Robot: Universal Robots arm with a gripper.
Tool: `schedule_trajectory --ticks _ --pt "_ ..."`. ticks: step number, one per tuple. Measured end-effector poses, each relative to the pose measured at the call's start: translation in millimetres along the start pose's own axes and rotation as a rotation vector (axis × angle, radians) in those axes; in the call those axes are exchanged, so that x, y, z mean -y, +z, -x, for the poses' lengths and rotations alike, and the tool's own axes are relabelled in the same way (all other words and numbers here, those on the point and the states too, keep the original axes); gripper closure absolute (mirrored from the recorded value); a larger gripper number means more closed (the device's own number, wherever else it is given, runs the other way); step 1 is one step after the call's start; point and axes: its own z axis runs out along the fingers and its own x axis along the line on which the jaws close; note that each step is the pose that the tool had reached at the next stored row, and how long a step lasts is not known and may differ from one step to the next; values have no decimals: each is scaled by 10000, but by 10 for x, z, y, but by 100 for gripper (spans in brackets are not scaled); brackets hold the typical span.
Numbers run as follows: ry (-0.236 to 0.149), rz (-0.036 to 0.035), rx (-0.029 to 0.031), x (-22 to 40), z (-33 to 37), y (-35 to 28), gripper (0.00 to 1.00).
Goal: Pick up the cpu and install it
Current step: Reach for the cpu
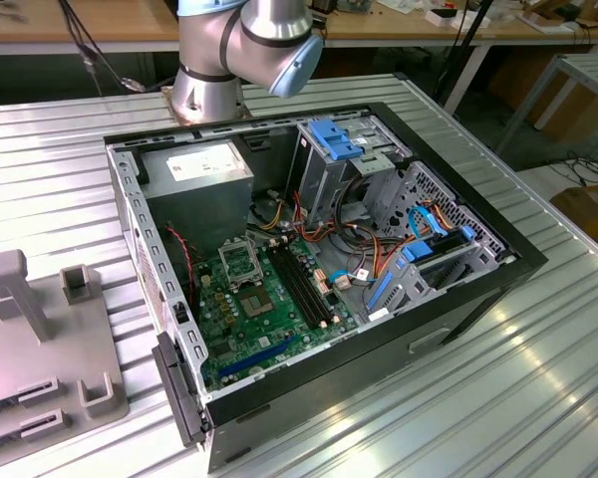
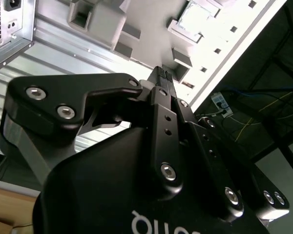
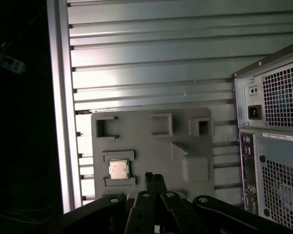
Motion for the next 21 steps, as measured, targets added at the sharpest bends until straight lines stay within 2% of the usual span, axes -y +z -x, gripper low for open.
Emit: schedule_trajectory --ticks 6,9,21 --pt "8 -13 -172 39 -143 44 89" --pt "1 -13 -179 44 -173 49 89" --pt "3 -15 -179 44 -186 49 89"
